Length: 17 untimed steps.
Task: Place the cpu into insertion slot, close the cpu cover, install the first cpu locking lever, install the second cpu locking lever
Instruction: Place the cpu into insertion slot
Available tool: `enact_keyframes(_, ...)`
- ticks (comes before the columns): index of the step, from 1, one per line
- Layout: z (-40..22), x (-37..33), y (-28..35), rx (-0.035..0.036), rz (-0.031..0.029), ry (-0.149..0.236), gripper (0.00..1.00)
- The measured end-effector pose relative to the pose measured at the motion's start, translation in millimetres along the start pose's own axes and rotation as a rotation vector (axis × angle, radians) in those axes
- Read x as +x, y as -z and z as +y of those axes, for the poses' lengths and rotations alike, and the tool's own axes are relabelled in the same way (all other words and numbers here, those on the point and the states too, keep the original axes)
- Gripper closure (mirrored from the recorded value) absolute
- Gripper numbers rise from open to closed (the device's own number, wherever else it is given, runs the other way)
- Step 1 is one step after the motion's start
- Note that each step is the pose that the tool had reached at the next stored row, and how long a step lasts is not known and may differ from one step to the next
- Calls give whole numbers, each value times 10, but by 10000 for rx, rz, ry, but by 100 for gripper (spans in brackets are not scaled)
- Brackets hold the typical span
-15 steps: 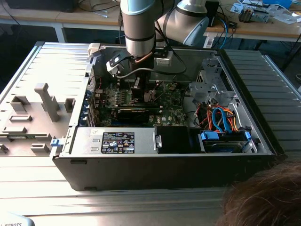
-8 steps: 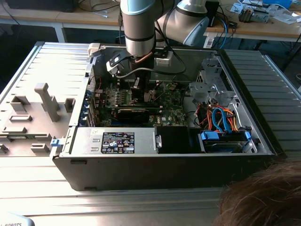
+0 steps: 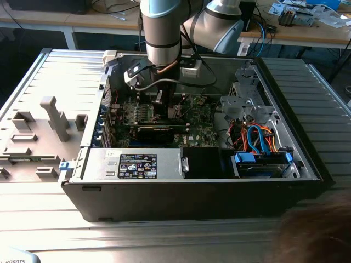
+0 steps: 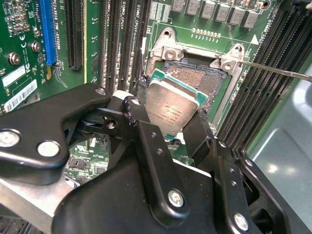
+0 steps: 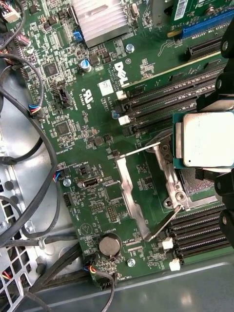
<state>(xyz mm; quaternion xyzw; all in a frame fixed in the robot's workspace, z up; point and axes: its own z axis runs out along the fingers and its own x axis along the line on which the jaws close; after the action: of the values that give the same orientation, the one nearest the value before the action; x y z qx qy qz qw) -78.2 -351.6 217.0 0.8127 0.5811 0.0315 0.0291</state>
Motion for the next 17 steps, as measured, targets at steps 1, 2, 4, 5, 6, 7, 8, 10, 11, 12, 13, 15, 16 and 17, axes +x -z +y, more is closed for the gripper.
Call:
enact_keyframes(1, 0, 0, 0, -1, -2, -16, 46)
enact_keyframes(2, 0, 0, 0, -1, -3, -28, 46)
enact_keyframes(4, 0, 0, 0, -2, -8, -79, 46)
enact_keyframes(5, 0, 0, 0, -2, -10, -98, 46)
enact_keyframes(6, 0, 0, 0, -3, -11, -110, 46)
enact_keyframes(7, 0, 0, 0, -3, -11, -112, 46)
enact_keyframes(8, 0, 0, 2, -4, -10, -107, 46)
enact_keyframes(10, 4, 1, 63, -7, -6, -70, 46)
enact_keyframes(11, 6, 1, 95, -6, -3, -39, 46)
enact_keyframes(12, 8, 1, 111, -5, 2, 17, 46)
enact_keyframes(13, 7, 2, 112, 5, 31, 271, 46)
enact_keyframes(15, 7, 2, 110, 23, 107, 894, 46)
enact_keyframes(16, 7, 3, 106, 27, 124, 1089, 46)
enact_keyframes(17, 7, 2, 100, 33, 142, 1329, 46)
